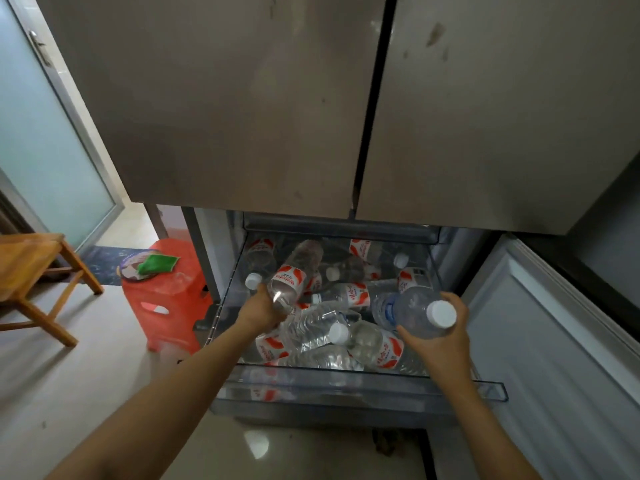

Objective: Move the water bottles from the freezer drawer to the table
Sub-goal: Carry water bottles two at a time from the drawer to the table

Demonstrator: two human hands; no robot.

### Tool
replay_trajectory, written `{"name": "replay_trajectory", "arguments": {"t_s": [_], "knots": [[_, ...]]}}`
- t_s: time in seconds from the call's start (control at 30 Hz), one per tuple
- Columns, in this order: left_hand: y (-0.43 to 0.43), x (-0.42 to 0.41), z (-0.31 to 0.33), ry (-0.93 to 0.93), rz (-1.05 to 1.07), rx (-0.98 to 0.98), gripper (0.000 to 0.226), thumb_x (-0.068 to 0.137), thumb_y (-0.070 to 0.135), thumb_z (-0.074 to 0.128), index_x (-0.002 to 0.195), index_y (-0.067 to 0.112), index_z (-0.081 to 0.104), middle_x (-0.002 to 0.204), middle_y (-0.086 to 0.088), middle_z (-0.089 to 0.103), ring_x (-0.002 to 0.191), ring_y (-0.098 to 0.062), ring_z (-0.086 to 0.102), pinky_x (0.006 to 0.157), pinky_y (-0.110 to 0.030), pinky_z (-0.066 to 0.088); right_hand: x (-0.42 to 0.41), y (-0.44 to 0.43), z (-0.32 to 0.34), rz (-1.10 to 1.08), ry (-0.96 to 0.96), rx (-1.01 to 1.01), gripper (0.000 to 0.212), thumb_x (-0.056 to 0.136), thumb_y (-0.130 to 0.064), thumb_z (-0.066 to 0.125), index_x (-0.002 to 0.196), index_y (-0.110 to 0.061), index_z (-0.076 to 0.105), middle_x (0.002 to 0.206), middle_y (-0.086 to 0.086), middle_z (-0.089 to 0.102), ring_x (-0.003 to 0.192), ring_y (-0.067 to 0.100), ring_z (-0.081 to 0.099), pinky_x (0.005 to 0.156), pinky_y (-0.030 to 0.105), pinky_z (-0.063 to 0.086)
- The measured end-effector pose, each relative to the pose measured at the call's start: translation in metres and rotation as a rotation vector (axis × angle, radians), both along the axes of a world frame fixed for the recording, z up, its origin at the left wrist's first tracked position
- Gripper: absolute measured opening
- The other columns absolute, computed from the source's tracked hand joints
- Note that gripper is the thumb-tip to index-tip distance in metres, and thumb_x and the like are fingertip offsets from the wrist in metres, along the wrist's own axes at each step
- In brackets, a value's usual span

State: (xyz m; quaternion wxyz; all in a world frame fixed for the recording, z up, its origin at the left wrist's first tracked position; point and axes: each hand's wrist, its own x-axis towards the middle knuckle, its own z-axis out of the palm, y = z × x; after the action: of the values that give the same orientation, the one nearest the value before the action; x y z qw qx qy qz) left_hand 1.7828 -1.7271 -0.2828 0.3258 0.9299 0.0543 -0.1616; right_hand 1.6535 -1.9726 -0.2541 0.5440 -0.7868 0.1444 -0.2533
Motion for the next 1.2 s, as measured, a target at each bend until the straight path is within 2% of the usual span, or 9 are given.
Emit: {"name": "replay_trajectory", "arguments": {"t_s": [0.13, 0.27, 0.47, 0.63, 0.77, 0.9, 0.97, 1.07, 1.2], "knots": [[0.007, -0.001, 0.031, -0.212, -0.129, 0.251, 0.046, 0.079, 0.019, 0.066, 0.116, 0.003, 0.045, 0.111, -0.017, 0.059, 0.098, -0.033, 0.058, 0.079, -0.035, 0.046, 0.0, -0.002, -0.003, 0.028, 0.025, -0.007, 0.082, 0.056, 0.002, 0.083, 0.123, -0.011, 0.039, 0.115, 0.004, 0.047, 0.104, 0.018, 0.048, 0.091, 0.031, 0.043], [0.012, -0.01, 0.089, -0.409, -0.224, 0.375, 0.024, 0.085, 0.027, 0.062, 0.085, 0.004, 0.053, 0.071, -0.005, 0.052, 0.072, -0.023, 0.051, 0.058, -0.027, 0.036, 0.001, -0.001, 0.0, 0.03, 0.007, 0.054, 0.079, 0.059, 0.005, 0.081, 0.123, -0.012, 0.037, 0.111, 0.003, 0.047, 0.102, 0.018, 0.05, 0.086, 0.026, 0.042], [0.009, -0.046, 0.125, -0.688, -0.247, 0.416, 0.04, 0.082, 0.047, 0.059, 0.092, 0.008, 0.054, 0.082, -0.008, 0.061, 0.07, -0.024, 0.056, 0.063, -0.032, 0.048, -0.001, -0.003, -0.002, 0.031, -0.004, 0.071, 0.081, 0.06, 0.002, 0.081, 0.125, -0.013, 0.036, 0.114, 0.002, 0.045, 0.106, 0.017, 0.046, 0.087, 0.023, 0.04], [0.016, -0.06, 0.133, -0.9, -0.061, 0.125, 0.034, 0.08, 0.039, 0.065, 0.085, 0.007, 0.054, 0.079, -0.003, 0.054, 0.069, -0.023, 0.054, 0.057, -0.027, 0.042, -0.003, -0.003, -0.001, 0.074, 0.017, 0.035, 0.079, 0.062, 0.0, 0.081, 0.122, -0.02, 0.034, 0.114, -0.002, 0.042, 0.106, 0.013, 0.044, 0.087, 0.02, 0.039], [0.022, -0.055, 0.114, -0.817, 0.122, -0.257, 0.023, 0.08, 0.028, 0.067, 0.082, 0.013, 0.051, 0.083, -0.007, 0.056, 0.075, -0.023, 0.056, 0.066, -0.036, 0.047, -0.004, -0.002, 0.0, 0.091, 0.023, 0.0, 0.079, 0.062, -0.002, 0.081, 0.124, -0.016, 0.035, 0.113, -0.002, 0.043, 0.105, 0.014, 0.046, 0.085, 0.022, 0.042], [0.01, -0.059, 0.099, -0.684, 0.387, -0.7, 0.02, 0.084, 0.02, 0.064, 0.077, 0.031, 0.049, 0.079, 0.008, 0.054, 0.072, -0.003, 0.052, 0.064, -0.019, 0.042, -0.006, -0.001, 0.0, 0.091, 0.015, -0.022, 0.076, 0.062, -0.003, 0.082, 0.118, -0.024, 0.035, 0.114, -0.003, 0.043, 0.104, 0.014, 0.046, 0.084, 0.023, 0.041], [0.011, -0.059, 0.097, -0.687, 0.42, -0.744, 0.025, 0.084, 0.02, 0.063, 0.076, 0.036, 0.045, 0.081, 0.011, 0.053, 0.072, -0.001, 0.05, 0.065, -0.017, 0.04, -0.006, 0.0, 0.0, 0.095, 0.001, -0.017, 0.076, 0.061, 0.0, 0.081, 0.116, -0.026, 0.034, 0.112, -0.003, 0.043, 0.104, 0.013, 0.046, 0.084, 0.023, 0.042], [0.022, -0.06, 0.083, -0.605, 0.404, -0.674, 0.028, 0.078, 0.028, 0.069, 0.091, 0.037, 0.046, 0.11, -0.003, 0.052, 0.093, -0.013, 0.052, 0.081, -0.033, 0.045, -0.006, 0.0, 0.0, 0.107, 0.013, 0.0, 0.078, 0.061, 0.002, 0.08, 0.122, -0.018, 0.036, 0.109, -0.004, 0.043, 0.104, 0.014, 0.046, 0.081, 0.017, 0.041], [0.032, -0.072, 0.061, -0.459, 0.263, -0.605, 0.09, 0.071, 0.023, 0.078, 0.14, 0.036, 0.022, 0.139, -0.006, 0.032, 0.116, -0.014, 0.036, 0.098, -0.041, 0.039, -0.006, 0.002, 0.001, 0.111, 0.029, -0.028, 0.076, 0.062, 0.0, 0.081, 0.122, -0.018, 0.038, 0.112, -0.003, 0.044, 0.103, 0.013, 0.046, 0.075, 0.012, 0.037]]}}
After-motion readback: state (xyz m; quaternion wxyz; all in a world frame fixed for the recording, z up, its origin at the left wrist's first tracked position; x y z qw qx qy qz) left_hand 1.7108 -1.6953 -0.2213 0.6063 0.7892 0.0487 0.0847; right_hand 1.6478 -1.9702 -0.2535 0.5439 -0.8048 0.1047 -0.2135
